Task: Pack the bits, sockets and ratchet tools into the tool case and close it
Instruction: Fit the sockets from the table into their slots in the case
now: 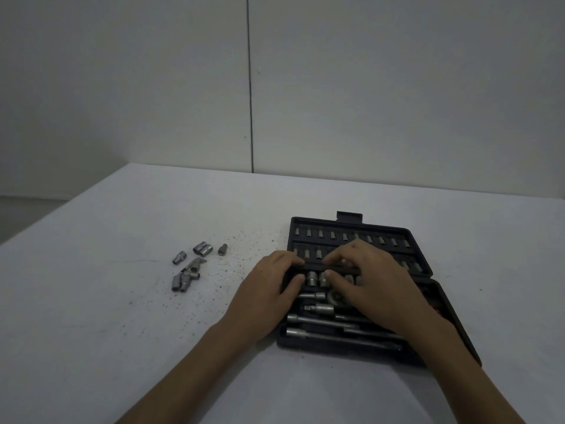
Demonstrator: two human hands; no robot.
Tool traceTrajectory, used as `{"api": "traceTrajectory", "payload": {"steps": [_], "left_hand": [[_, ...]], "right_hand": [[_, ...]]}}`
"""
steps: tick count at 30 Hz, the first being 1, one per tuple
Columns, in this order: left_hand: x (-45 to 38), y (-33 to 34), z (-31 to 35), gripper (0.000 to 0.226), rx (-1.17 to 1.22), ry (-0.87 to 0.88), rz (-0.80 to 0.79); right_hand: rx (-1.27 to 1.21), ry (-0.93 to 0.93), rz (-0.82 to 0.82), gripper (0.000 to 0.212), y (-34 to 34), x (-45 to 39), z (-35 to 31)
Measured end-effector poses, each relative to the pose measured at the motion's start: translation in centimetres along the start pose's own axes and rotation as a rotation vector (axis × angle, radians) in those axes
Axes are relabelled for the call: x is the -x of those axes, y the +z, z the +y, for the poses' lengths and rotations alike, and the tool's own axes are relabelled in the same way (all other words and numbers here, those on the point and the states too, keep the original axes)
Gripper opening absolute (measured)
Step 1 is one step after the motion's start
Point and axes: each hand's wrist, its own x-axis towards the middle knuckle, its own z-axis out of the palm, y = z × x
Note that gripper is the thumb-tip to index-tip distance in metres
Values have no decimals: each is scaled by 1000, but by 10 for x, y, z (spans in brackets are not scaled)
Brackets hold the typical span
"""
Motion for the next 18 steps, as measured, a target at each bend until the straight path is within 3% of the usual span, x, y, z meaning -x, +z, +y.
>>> {"api": "traceTrajectory", "payload": {"steps": [5,9,13,18], "left_hand": [[13,-11,0,17,18,-23,50],[27,-26,-14,30,-118,-48,98],[40,-44,-29,17,-228,-84,169],[50,-66,-48,25,-320,-192,265]], "right_hand": [[8,-127,-38,22,16,-8,-29],[26,-195,-90,27,28,-13,-50],[37,-233,-121,26,40,-20,-64],[84,-257,-127,26,59,-24,-73]]}}
